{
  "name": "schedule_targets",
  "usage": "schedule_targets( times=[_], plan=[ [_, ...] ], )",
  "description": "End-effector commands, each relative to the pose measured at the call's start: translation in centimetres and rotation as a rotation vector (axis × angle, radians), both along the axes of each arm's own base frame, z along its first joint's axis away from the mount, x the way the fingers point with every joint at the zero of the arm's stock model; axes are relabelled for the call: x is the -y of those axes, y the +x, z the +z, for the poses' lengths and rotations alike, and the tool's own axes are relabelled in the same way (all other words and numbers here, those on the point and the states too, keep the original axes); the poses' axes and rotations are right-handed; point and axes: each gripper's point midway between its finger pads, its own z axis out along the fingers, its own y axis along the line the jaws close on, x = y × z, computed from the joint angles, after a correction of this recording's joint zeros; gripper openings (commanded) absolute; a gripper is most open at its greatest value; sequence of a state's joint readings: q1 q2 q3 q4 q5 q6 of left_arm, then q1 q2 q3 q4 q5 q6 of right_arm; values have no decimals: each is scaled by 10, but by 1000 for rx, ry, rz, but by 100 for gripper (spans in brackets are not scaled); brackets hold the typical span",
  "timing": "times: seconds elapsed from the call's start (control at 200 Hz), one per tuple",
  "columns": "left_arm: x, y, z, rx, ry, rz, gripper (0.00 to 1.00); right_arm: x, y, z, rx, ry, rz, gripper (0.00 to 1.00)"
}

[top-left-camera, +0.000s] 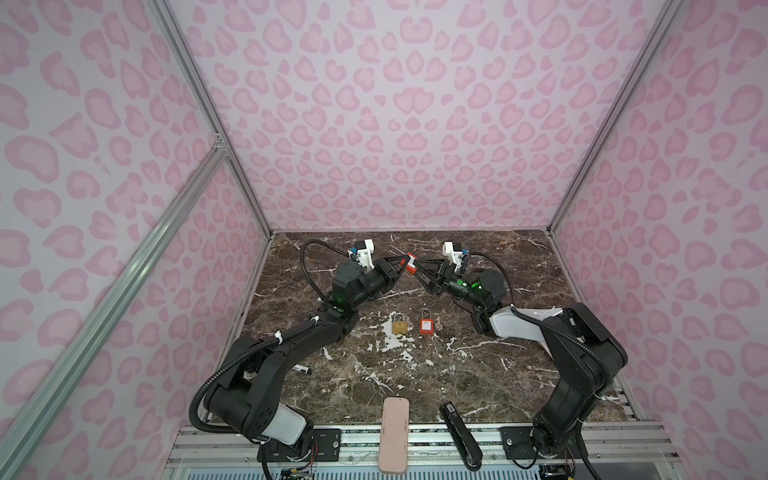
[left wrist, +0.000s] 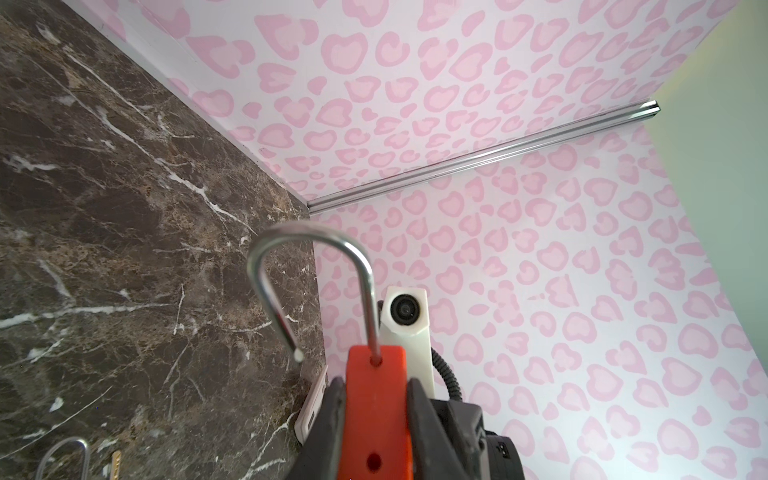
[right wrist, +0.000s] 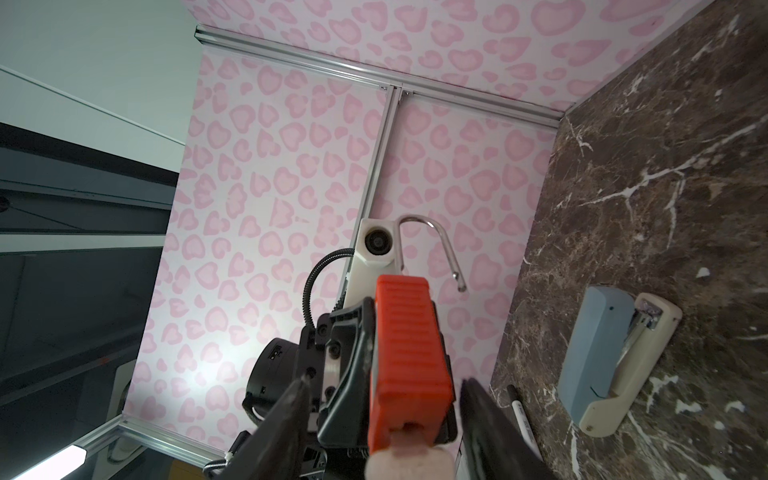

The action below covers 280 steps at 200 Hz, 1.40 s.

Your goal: Lock with the key

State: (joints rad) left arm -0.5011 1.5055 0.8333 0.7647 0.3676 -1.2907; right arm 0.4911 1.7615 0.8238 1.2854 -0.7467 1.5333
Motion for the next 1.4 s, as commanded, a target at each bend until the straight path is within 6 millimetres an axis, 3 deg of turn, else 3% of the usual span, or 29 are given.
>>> schedule_targets(
  times=[0.0, 0.25, 0.345, 0.41, 0.51, 0.63, 0.775, 1.035, 1.395],
  plan=[
    [-1, 0, 13, 48, -35, -2, 10, -1, 1, 1, 17, 4, -4, 49],
    [1, -1, 13, 48, -39, -9, 12, -2, 2, -1, 12, 2, -3, 25],
    [1, -1, 13, 50, -39, -11, 18, -4, 1, -1, 13, 4, 2, 17],
    [0, -1, 13, 48, -37, -11, 28, -4, 1, 0, 14, 5, 2, 13],
    [-1, -1, 11, 46, -32, -5, 47, -4, 1, 2, 15, 6, 6, 11],
    [-5, -1, 9, 43, -29, 6, 56, -2, 1, 4, 20, 4, 5, 10],
    [-15, -2, 6, 43, -20, 28, 59, 3, 1, 4, 19, 1, 1, 7],
    [-53, -4, 7, 59, -9, 130, 65, 4, -9, -1, 10, -7, 21, 6],
    [-71, -3, 13, 81, -3, 161, 66, -11, -35, 7, 33, 80, 126, 5]
  ],
)
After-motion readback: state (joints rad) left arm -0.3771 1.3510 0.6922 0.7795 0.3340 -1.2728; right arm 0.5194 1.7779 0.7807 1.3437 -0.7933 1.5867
